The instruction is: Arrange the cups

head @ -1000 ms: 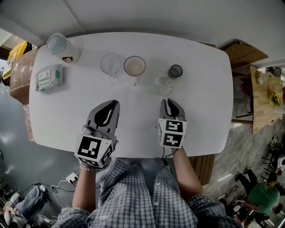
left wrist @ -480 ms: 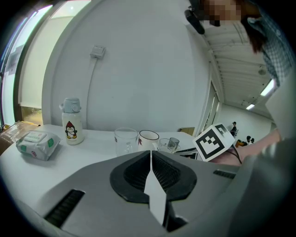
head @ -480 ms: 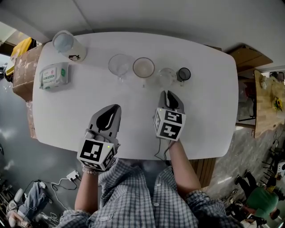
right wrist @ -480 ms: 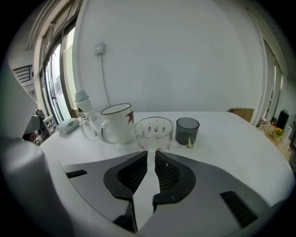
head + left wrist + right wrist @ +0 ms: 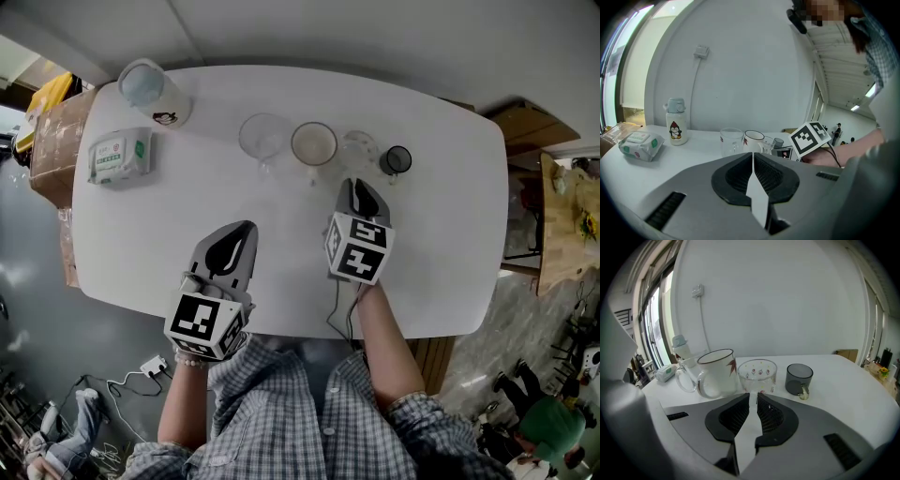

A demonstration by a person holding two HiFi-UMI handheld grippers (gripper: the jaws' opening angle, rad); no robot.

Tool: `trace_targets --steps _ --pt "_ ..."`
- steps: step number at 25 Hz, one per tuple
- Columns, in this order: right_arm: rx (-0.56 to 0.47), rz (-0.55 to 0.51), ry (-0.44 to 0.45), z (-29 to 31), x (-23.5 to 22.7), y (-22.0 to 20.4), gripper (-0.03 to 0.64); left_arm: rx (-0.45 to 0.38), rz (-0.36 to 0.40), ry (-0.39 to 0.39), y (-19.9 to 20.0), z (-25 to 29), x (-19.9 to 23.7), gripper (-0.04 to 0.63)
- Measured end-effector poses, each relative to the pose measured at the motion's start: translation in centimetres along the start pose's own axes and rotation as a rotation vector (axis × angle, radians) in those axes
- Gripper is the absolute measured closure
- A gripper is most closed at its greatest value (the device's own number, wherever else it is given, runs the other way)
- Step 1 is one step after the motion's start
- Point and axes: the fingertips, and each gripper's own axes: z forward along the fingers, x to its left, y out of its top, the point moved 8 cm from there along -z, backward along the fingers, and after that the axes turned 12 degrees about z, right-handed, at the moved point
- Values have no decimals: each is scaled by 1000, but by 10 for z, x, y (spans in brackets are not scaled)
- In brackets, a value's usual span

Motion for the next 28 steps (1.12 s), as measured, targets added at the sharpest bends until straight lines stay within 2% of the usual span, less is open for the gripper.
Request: trace_targets --steps 3,5,9,11,14,17,20,28 --pt "14 -15 75 0 4 0 554 3 -1 -3 -1 1 1 574" --pt "13 -34 130 -4 6 1 503 4 0 -10 -2 2 0 574" --pt "-16 -70 190 -26 1 7 486 10 2 -22 -3 4 -3 574" --pt "-32 -96 147 -34 -14 10 488 5 1 -25 -2 7 -4 574" --pt "-32 -190 10 -31 -46 11 488 3 4 -30 0 10 -7 574" --pt "-13 -203 -59 -18 -70 12 488 5 2 -30 0 11 -10 574" --pt "-15 -212 -80 -9 -79 13 488 9 5 -31 0 13 -14 574" --pt "-39 -200 -67 1 -80 14 491 20 7 -9 1 15 -20 574"
